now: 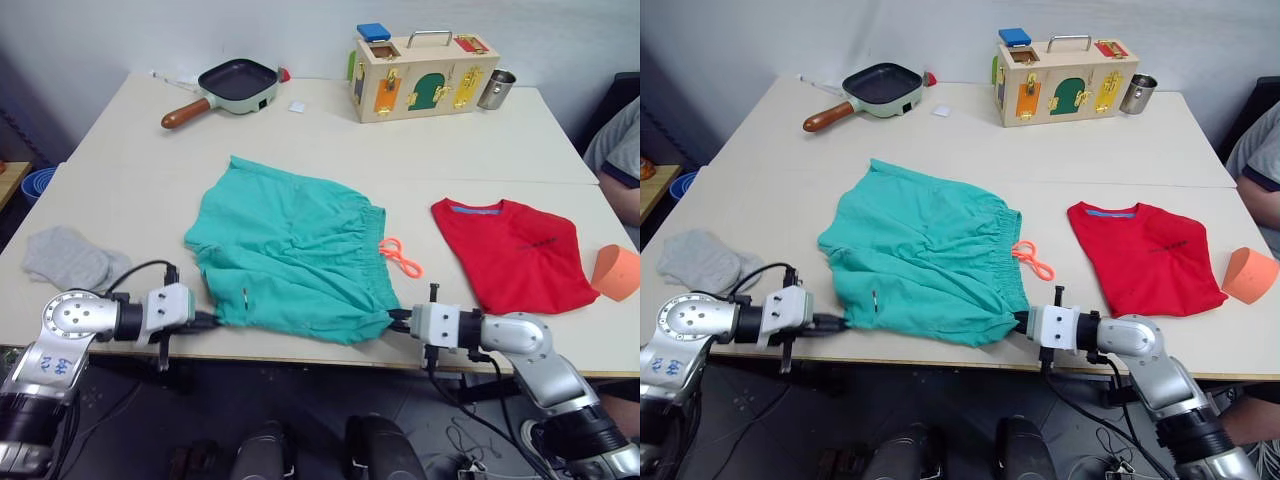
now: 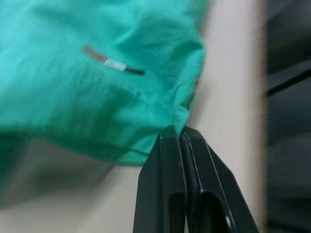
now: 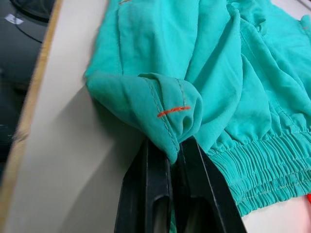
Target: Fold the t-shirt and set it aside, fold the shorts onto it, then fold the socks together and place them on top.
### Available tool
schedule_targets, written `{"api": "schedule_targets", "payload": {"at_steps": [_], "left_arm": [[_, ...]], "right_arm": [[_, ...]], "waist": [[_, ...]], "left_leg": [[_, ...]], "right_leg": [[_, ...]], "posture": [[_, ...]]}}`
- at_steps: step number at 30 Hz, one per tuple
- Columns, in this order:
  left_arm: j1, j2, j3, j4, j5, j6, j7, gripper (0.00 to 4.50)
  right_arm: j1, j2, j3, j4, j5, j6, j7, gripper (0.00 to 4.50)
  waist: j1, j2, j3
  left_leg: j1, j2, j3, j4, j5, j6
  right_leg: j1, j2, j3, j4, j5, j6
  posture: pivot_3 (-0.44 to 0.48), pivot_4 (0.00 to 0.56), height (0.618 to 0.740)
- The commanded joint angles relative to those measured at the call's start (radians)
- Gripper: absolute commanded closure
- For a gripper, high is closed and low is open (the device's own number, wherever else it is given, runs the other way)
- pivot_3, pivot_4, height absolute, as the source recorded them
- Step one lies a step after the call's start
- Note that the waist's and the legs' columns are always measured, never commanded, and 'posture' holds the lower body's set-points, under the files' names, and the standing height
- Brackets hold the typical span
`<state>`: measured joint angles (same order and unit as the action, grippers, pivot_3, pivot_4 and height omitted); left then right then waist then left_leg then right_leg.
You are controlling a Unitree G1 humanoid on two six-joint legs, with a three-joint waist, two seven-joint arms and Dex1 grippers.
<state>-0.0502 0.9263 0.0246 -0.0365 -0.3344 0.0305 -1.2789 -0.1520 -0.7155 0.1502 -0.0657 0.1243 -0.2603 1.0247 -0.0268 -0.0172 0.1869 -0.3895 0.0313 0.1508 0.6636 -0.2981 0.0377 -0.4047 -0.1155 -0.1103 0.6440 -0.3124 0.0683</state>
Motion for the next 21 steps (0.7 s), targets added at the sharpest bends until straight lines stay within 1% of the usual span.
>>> {"api": "schedule_targets", "payload": {"at_steps": [1, 5, 8, 11, 13, 15, 16, 18, 20, 21], "left_arm": [[0.064, 0.037, 0.064, -0.162, -0.142, 0.114, -0.047, 4.50], [0.176, 0.099, 0.123, -0.294, -0.227, 0.233, -0.076, 4.50], [0.277, 0.172, 0.207, -0.382, -0.308, 0.380, -0.097, 4.50], [0.321, 0.210, 0.303, -0.427, -0.435, 0.526, -0.106, 4.50], [0.320, 0.244, 0.367, -0.438, -0.526, 0.635, -0.121, 4.50], [0.236, 0.235, 0.393, -0.401, -0.590, 0.677, -0.087, 4.50], [0.174, 0.226, 0.389, -0.366, -0.603, 0.686, -0.063, 4.50], [-0.001, 0.186, 0.343, -0.266, -0.573, 0.663, -0.005, 4.50], [-0.177, 0.147, 0.282, -0.160, -0.526, 0.641, 0.023, 4.50], [-0.267, 0.124, 0.252, -0.103, -0.500, 0.629, 0.036, 4.50]], "right_arm": [[0.025, -0.046, -0.050, -0.038, 0.096, -0.025, 0.075, 4.47], [0.088, -0.125, -0.093, -0.047, 0.222, -0.030, 0.224, 4.47], [0.154, -0.197, -0.124, -0.103, 0.340, 0.057, 0.326, 4.47], [0.175, -0.254, -0.146, -0.144, 0.403, 0.161, 0.365, 4.47], [0.155, -0.272, -0.163, -0.150, 0.441, 0.224, 0.381, 4.47], [0.093, -0.257, -0.174, -0.128, 0.466, 0.274, 0.367, 4.47], [0.059, -0.251, -0.172, -0.114, 0.471, 0.304, 0.361, 4.47], [-0.018, -0.229, -0.167, -0.070, 0.472, 0.343, 0.353, 4.47], [-0.091, -0.203, -0.164, -0.024, 0.472, 0.391, 0.337, 4.47], [-0.118, -0.187, -0.166, -0.007, 0.474, 0.407, 0.330, 4.47]], "waist": [[0.001, -0.001, 0.000], [0.001, 0.000, 0.001], [0.001, 0.000, 0.001], [0.001, 0.000, 0.001], [0.001, 0.000, 0.001], [0.001, 0.002, 0.002], [0.001, 0.003, 0.003], [0.005, 0.005, 0.003], [0.011, 0.005, 0.003], [0.015, 0.005, 0.003]], "left_leg": [[-0.001, 0.000, 0.000, 0.000, 0.000, 0.000], [0.000, 0.000, -0.001, 0.000, 0.000, 0.000], [0.001, 0.000, -0.002, 0.000, 0.000, 0.000], [0.003, 0.001, -0.004, -0.001, -0.001, 0.000], [0.003, 0.001, -0.005, -0.001, -0.001, 0.000], [0.003, 0.001, -0.005, -0.001, -0.001, -0.001], [0.003, 0.001, -0.005, -0.001, -0.003, -0.004], [0.003, 0.001, -0.005, -0.001, -0.003, -0.006], [0.002, 0.000, -0.006, -0.001, -0.002, -0.007], [0.003, 0.000, -0.006, -0.001, 0.000, -0.002]], "right_leg": [[0.000, 0.000, 0.000, -0.001, 0.000, 0.000], [0.002, 0.000, -0.001, -0.001, 0.000, 0.000], [0.004, 0.000, -0.001, -0.004, 0.000, 0.000], [0.007, 0.000, -0.003, -0.006, 0.000, 0.000], [0.007, 0.000, -0.003, -0.007, 0.000, 0.000], [0.007, 0.000, -0.003, -0.007, -0.001, -0.001], [0.008, 0.000, -0.003, -0.007, -0.001, -0.001], [0.008, 0.000, -0.003, -0.007, -0.001, -0.001], [0.007, 0.000, -0.004, -0.007, -0.001, -0.001], [0.008, 0.000, -0.004, -0.006, -0.001, -0.001]], "posture": [[0.000, 0.150, 0.740], [0.000, 0.150, 0.740], [0.000, 0.150, 0.740], [0.000, 0.150, 0.740], [0.000, 0.150, 0.740], [0.000, 0.150, 0.740], [0.000, 0.150, 0.740], [0.000, 0.150, 0.740], [0.000, 0.150, 0.740], [0.000, 0.150, 0.740]]}}
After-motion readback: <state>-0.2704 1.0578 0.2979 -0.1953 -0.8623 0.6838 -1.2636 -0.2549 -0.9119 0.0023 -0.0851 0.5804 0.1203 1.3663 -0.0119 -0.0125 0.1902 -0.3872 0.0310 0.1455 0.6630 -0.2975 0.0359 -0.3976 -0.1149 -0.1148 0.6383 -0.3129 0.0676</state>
